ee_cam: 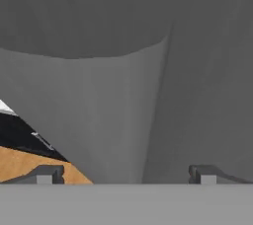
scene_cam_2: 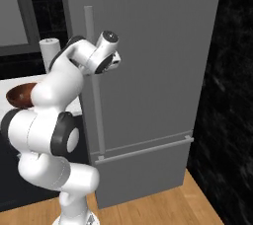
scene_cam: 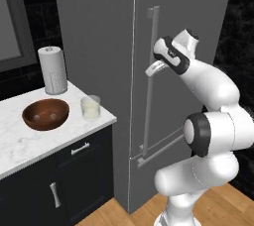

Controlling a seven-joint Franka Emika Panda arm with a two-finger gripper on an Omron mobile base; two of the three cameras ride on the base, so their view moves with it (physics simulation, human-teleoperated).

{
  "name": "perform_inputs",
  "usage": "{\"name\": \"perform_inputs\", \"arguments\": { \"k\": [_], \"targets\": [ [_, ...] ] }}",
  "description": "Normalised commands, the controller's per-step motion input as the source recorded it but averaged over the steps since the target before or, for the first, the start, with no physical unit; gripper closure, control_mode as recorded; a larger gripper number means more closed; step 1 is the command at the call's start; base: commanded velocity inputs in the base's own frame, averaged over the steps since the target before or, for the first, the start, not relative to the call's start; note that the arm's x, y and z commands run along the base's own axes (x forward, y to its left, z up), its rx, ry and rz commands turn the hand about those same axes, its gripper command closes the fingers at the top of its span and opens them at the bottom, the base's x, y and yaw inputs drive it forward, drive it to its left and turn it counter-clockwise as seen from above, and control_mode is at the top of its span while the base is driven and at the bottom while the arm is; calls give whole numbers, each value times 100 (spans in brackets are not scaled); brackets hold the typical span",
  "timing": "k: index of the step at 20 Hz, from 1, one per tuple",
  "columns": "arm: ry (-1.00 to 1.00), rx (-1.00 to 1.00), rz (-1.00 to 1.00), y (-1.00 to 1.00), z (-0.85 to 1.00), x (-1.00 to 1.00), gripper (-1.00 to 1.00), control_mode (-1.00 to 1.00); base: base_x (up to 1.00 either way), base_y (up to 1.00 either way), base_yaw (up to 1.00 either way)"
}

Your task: Grab a lemon wedge from the fridge and one ice cube from the ice bowl, and put them in the glass of lemonade.

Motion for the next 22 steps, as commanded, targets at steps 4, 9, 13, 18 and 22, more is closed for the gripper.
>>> {"name": "perform_inputs", "arguments": {
  "k": [4, 9, 13, 18, 22],
  "targets": [
    [-12, 3, -12, 38, -35, 20, -100, -100, 0, 0, 0],
    [-23, 8, -7, 41, -42, -3, -100, -100, 0, 0, 0],
    [0, 0, -1, 42, -16, 29, 100, -100, 0, 0, 0],
    [0, 0, 0, 14, -1, 8, 100, -100, 0, 0, 0],
    [-2, 0, 0, -25, 0, 0, 100, -100, 0, 0, 0]
  ]
}}
